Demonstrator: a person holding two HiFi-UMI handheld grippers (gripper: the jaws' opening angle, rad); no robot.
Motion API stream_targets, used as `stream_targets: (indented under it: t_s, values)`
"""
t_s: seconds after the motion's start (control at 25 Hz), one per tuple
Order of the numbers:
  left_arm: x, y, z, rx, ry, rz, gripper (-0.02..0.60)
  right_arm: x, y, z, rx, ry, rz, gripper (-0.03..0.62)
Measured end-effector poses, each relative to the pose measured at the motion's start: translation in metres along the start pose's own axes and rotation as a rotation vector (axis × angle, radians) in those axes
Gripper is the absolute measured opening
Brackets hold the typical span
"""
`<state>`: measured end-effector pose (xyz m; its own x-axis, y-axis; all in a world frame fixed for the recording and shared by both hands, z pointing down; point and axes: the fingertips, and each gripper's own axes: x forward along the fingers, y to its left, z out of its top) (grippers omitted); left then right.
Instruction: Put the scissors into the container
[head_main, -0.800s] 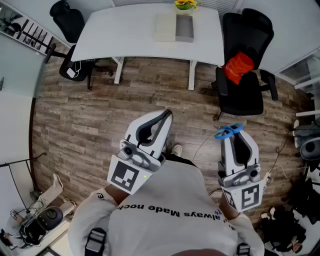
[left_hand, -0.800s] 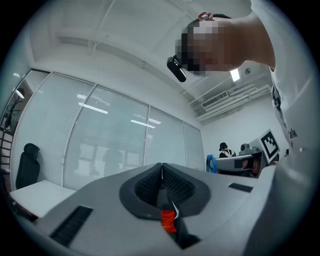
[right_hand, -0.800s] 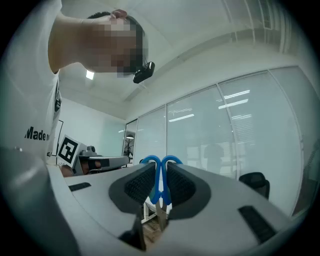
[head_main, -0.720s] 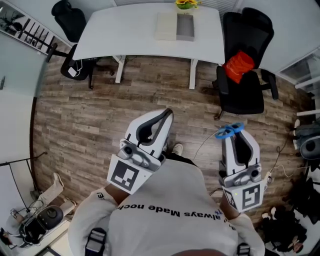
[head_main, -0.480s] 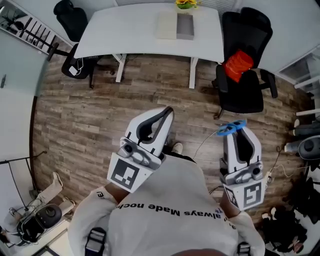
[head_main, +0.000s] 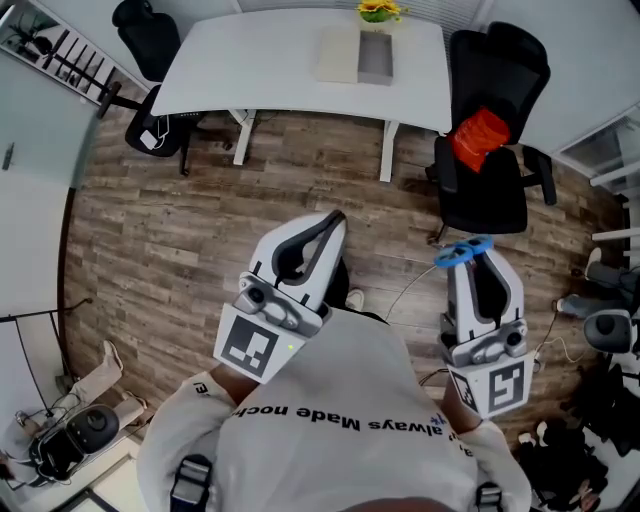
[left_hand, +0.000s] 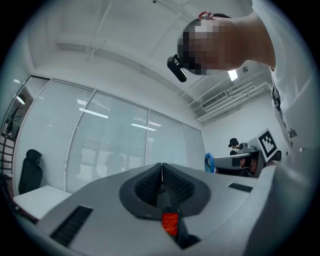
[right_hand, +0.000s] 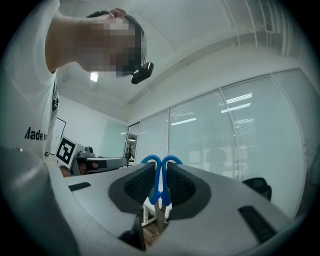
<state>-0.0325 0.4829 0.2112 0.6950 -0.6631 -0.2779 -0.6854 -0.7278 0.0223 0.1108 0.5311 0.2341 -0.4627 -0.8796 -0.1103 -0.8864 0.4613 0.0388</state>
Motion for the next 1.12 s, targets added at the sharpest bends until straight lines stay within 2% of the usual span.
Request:
stream_targets:
  t_s: [0.48, 1.12]
  values:
    - [0.033, 0.056, -0.018, -0.030, 0.002, 0.001, 0.021, 0.061, -0.018, -0.010, -0.027, 0.018, -0.009, 0.080]
    - [0.078, 0.167, -0.024, -0.040, -0.008, 0.005, 0.021, 0.183, -0.033, -0.019, -0.042, 0.031, -0.007, 0.080]
